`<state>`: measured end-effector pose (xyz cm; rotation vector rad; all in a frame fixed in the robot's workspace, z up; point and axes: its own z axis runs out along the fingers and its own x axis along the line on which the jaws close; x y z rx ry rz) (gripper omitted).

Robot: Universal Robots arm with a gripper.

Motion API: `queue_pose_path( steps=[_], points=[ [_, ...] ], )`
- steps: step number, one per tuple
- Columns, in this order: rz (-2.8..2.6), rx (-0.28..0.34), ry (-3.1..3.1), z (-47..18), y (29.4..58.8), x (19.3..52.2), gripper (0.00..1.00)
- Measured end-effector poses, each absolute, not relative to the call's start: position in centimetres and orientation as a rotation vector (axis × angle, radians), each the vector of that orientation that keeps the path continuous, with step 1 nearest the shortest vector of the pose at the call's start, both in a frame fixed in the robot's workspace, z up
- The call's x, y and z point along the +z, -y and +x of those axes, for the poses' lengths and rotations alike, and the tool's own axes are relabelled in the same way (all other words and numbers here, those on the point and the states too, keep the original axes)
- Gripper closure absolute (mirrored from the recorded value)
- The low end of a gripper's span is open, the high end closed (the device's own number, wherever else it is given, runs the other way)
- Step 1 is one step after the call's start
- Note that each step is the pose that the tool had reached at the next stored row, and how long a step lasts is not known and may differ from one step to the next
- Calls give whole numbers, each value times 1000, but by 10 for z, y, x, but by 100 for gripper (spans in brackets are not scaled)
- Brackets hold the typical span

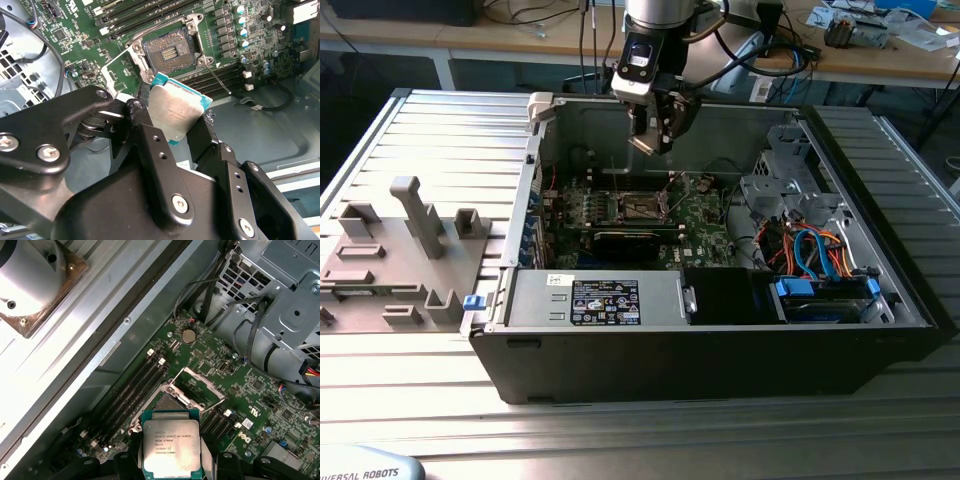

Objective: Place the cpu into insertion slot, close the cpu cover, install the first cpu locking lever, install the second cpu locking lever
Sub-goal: 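Place the cpu into insertion slot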

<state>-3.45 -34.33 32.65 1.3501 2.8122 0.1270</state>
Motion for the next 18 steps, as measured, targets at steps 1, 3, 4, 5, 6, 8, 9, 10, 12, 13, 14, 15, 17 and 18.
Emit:
queue_pose_path(
  steps=[1,3,4,5,6,8,9,10,12,13,14,15,17,18],
  points=[
    [1351,127,-2812,-35,343,326,46],
    [1353,127,-2811,-35,343,326,46],
    [1354,127,-2810,-35,343,326,46],
    [1355,127,-2810,-35,343,326,46],
    [1355,127,-2810,-35,343,326,46],
    [1357,127,-2809,-35,343,326,46],
    [1359,127,-2808,-35,343,326,46],
    [1360,127,-2807,-34,343,326,46],
    [1361,127,-2806,-35,343,326,46],
    [1362,127,-2806,-35,343,326,46],
    [1363,127,-2806,-35,343,326,46],
    [1364,127,-2805,-35,343,326,46],
    [1365,127,-2804,-35,343,326,46],
    [1366,127,-2804,-35,343,326,46]
  ],
)
